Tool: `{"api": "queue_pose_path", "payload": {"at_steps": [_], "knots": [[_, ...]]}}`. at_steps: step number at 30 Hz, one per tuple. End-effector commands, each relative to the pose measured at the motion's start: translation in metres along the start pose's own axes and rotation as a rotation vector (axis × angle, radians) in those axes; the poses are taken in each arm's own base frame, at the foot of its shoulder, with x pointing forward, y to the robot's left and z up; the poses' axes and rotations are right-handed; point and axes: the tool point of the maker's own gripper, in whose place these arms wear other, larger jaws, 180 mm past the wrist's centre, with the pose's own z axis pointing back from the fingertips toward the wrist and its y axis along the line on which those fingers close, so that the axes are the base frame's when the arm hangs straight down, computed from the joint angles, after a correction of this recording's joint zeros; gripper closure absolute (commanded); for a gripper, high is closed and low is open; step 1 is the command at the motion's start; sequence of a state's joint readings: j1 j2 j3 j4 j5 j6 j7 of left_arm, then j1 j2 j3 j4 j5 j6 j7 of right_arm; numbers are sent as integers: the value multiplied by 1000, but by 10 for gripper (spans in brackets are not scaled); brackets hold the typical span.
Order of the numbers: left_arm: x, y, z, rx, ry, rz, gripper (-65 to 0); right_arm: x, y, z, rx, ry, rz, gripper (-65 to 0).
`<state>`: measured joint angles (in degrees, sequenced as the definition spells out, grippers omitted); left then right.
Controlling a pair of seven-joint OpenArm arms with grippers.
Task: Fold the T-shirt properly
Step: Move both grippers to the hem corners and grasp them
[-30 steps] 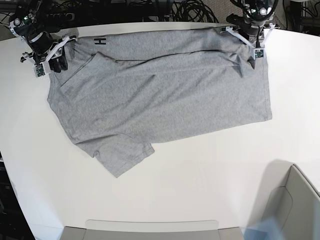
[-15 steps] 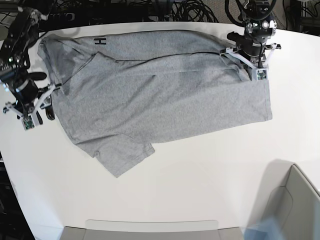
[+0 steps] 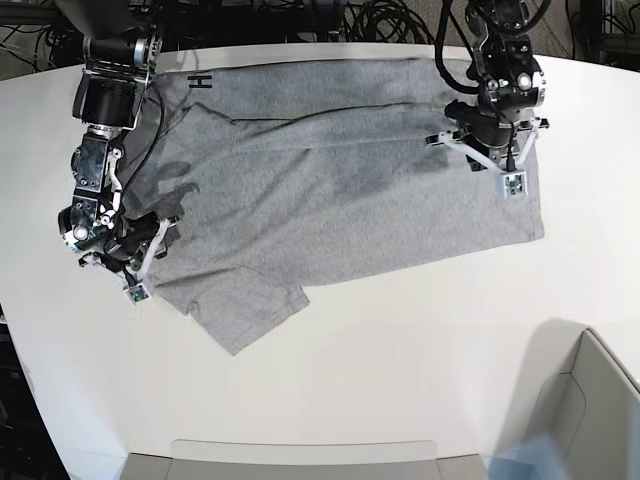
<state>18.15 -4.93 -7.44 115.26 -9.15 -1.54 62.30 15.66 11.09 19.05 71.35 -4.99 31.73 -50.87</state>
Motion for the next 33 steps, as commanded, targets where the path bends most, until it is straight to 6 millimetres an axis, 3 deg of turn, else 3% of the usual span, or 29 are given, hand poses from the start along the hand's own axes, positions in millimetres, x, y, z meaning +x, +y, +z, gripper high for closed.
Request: {"api": "queue_pose_path", "payload": {"at_steps": [1, 6, 12, 15, 18, 26, 29, 33], "knots": [[8, 0, 3, -2, -31, -4, -15, 15, -13, 7, -30, -39, 8, -229], [8, 0, 3, -1, -29, -6, -15, -24, 0, 4, -15, 45, 19, -228], [6, 1, 0, 2, -21, -3, -15, -59, 18, 38, -16, 149, 189, -228], [6, 1, 0, 2, -21, -3, -15, -61, 20, 56, -48, 150, 233, -228], [5, 1, 0, 2, -21, -3, -15, -49, 15, 63, -76, 103, 207, -229], [5, 1, 0, 1, -20, -2, -15, 31, -19, 78, -164, -55, 201, -231], [5, 1, 0, 1, -19, -2, -15, 62, -36, 71, -158, -81, 172, -241], [5, 1, 0, 0, -18, -1, -15, 87, -54, 44, -74, -52, 100, -324]]}}
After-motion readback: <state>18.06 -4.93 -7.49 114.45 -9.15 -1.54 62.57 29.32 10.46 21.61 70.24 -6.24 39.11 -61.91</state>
